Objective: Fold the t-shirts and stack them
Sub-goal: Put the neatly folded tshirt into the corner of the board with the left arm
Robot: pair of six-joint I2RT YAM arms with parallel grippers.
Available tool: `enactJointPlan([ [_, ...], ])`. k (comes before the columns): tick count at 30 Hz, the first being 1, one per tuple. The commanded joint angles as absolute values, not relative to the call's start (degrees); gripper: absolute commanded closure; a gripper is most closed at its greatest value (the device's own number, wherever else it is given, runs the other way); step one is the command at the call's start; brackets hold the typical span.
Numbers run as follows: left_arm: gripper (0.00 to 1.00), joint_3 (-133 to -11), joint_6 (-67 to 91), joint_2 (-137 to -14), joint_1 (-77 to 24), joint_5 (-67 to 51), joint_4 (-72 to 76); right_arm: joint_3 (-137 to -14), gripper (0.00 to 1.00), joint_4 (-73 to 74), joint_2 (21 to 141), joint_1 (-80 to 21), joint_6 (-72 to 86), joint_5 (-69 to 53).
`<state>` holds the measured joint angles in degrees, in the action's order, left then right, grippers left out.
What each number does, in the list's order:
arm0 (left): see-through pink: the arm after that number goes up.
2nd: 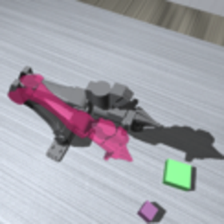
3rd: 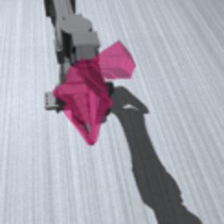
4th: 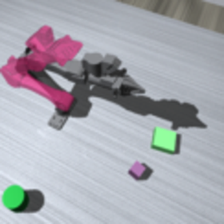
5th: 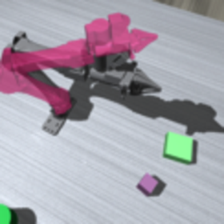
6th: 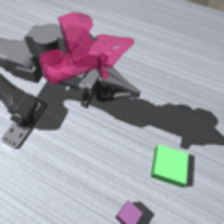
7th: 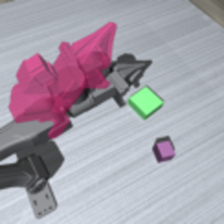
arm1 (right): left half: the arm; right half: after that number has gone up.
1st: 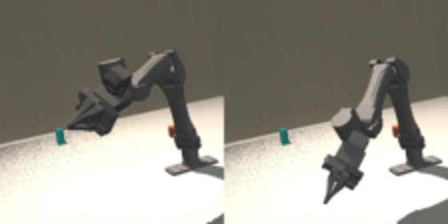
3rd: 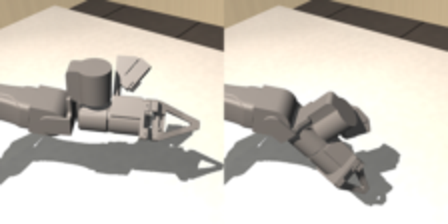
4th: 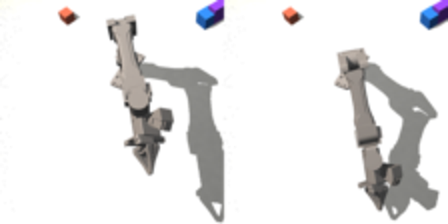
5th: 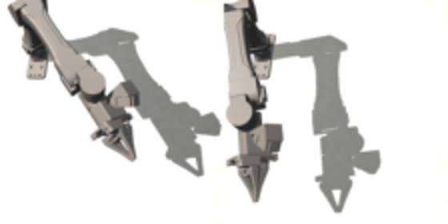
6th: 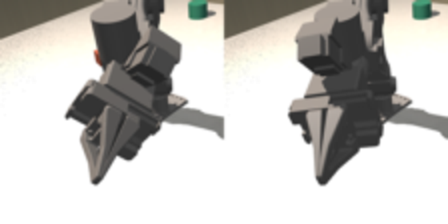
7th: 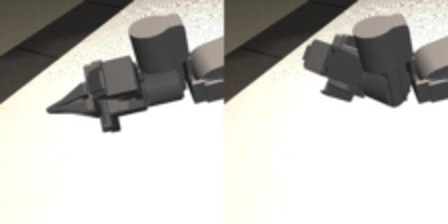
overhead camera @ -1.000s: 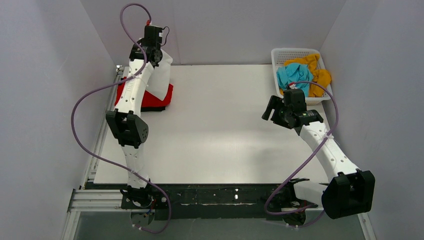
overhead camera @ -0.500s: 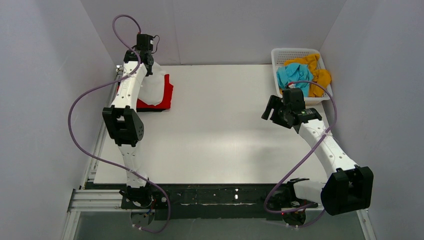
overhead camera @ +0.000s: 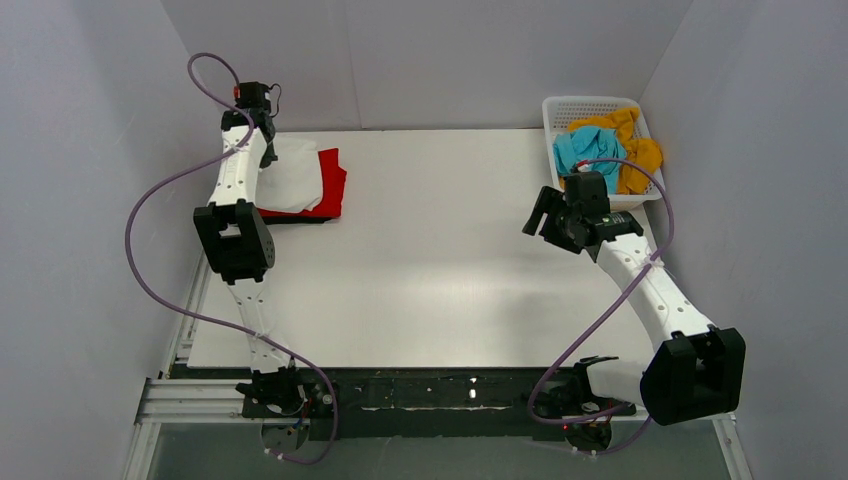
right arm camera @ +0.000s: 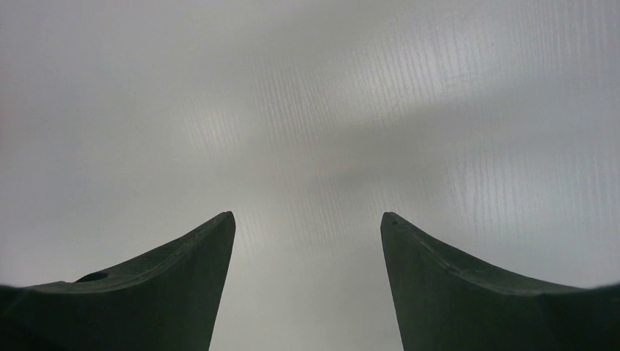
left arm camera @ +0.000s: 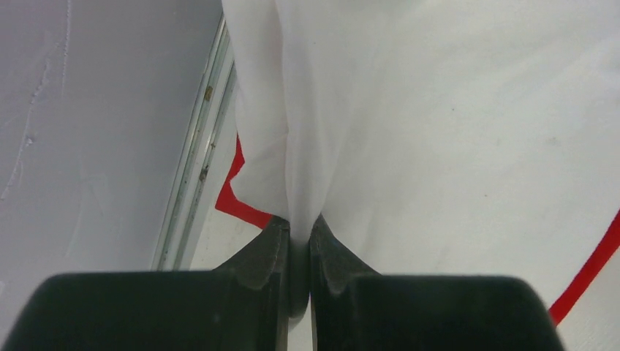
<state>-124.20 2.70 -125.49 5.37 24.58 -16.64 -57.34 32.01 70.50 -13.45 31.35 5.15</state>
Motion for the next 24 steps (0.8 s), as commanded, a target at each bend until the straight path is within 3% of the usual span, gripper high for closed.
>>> enactJointPlan([
  [1, 1.00, -123.8, 5.1, -125.8, 8.0, 19.4, -19.5, -60.8, 0.20, 32.9, 71.1, -13.1, 32.0, 4.9],
  [4, 1.00, -123.7, 4.8, -127.0, 9.2, 15.4, -18.7, -61.5, 0.20, 33.3, 71.4, -13.1, 32.3, 4.6],
  [9, 0.91, -122.9, 4.3, -129.0, 9.7, 15.2, -17.8, -61.8, 0.20, 33.5, 71.8, -13.1, 33.0, 3.9],
  [12, 0.75, -123.1, 4.4, -130.3, 10.2, 15.1, -17.9, -62.2, 0.21, 34.0, 72.0, -13.1, 33.1, 3.7],
  [14, 0.71, -122.9, 4.6, -130.6, 10.5, 13.7, -18.3, -62.6, 0.21, 34.3, 72.0, -13.1, 33.0, 3.5],
  [15, 0.65, -122.4, 4.7, -130.3, 10.7, 12.9, -18.2, -62.7, 0.21, 34.5, 72.0, -13.1, 32.9, 3.3],
  [17, 0.43, -122.4, 5.1, -129.9, 10.7, 13.1, -18.4, -62.9, 0.21, 34.5, 71.8, -13.1, 32.8, 3.0],
  [19, 0.07, -123.4, 4.9, -129.4, 10.7, 12.8, -19.3, -62.8, 0.21, 34.5, 71.5, -13.1, 32.8, 3.1],
  [20, 0.02, -123.9, 5.2, -128.8, 10.6, 12.7, -19.8, -62.7, 0.21, 34.4, 71.5, -13.1, 32.8, 3.3],
  [24, 0.02, -126.1, 7.6, -125.6, 10.7, 13.2, -21.5, -62.9, 0.21, 34.6, 71.0, -13.1, 32.6, 3.5],
])
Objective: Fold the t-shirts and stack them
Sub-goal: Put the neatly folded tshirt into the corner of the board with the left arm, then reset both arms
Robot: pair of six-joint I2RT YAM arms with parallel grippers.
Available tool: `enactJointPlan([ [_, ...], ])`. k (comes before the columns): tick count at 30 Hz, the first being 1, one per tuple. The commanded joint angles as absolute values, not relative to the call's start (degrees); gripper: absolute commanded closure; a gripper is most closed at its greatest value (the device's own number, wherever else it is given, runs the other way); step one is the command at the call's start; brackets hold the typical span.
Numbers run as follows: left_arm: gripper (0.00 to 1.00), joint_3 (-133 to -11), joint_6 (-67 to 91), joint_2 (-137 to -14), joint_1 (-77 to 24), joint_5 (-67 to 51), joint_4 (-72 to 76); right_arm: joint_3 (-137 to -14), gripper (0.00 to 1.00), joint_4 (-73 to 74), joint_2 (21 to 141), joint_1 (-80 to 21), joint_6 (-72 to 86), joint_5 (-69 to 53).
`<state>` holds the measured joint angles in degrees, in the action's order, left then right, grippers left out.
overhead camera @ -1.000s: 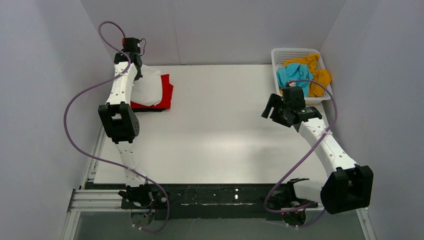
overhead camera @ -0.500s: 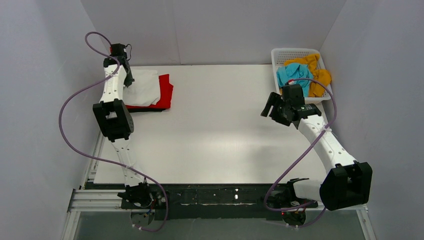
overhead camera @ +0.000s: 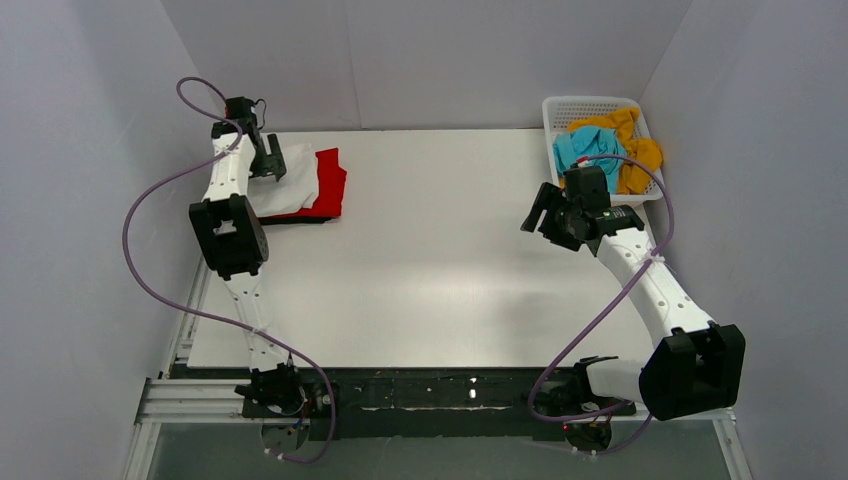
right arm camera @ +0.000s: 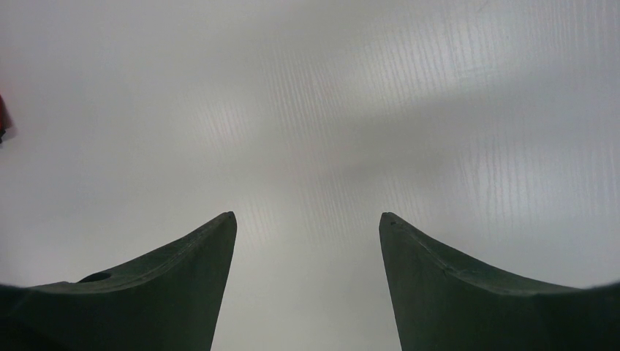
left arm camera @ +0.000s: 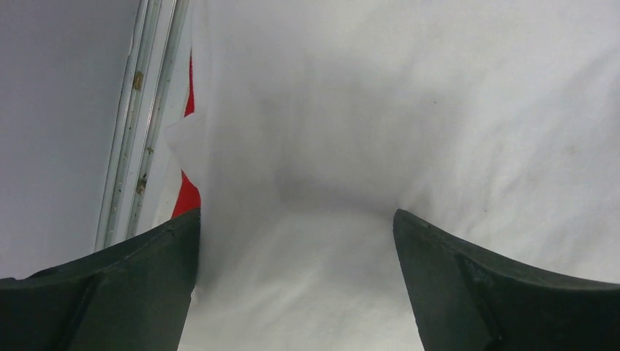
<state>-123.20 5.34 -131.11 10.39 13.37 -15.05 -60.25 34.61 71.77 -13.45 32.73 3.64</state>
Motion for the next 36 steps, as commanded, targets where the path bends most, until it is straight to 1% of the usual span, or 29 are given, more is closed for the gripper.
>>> enactJointPlan([
  [1, 0.02, -126.8, 8.2, -124.7, 10.7, 13.0, -22.1, -62.9, 0.21, 34.6, 70.9, -13.1, 32.6, 3.5],
  [4, 0.02, -127.5, 11.1, -121.1, 10.6, 11.0, -24.4, -62.6, 0.20, 34.8, 69.6, -13.1, 32.5, 3.5],
  [6, 0.02, -125.9, 13.2, -118.2, 10.6, 6.1, -24.5, -62.0, 0.20, 34.4, 68.7, -13.1, 32.5, 3.7],
  [11, 0.02, -119.8, 19.9, -110.9, 10.6, -14.9, -21.9, -60.1, 0.17, 33.9, 64.6, -13.1, 31.7, 5.9],
  [14, 0.02, -114.1, 25.5, -105.0, 9.7, -22.9, -19.5, -58.4, 0.14, 33.5, 61.4, -13.1, 31.3, 7.8],
  [17, 0.02, -102.2, 26.8, -95.0, 4.5, -19.3, -16.6, -55.9, 0.13, 32.3, 57.7, -13.1, 31.2, 8.8],
  [20, 0.02, -85.8, 26.1, -82.3, -4.6, -9.2, -13.0, -53.6, 0.12, 30.9, 54.0, -13.1, 31.0, 9.0],
  [23, 0.02, -67.4, 30.3, -70.2, -10.2, -10.8, -6.6, -51.9, 0.11, 30.9, 50.9, -13.1, 30.9, 9.2],
  [26, 0.02, -55.0, 33.0, -60.1, -16.7, -6.6, -5.8, -49.3, 0.11, 30.2, 48.1, -13.1, 30.8, 8.8],
  [28, 0.02, -49.1, 32.8, -54.6, -20.1, -5.3, -6.4, -47.8, 0.11, 29.7, 46.7, -13.1, 30.8, 8.1],
  [31, 0.02, -43.6, 34.0, -49.7, -21.5, -4.0, -11.2, -46.1, 0.12, 29.6, 44.5, -13.1, 30.9, 7.8],
  [36, 0.02, -39.5, 35.1, -44.0, -21.7, 3.9, -19.5, -42.8, 0.13, 28.4, 41.4, -13.1, 31.1, 7.8],
])
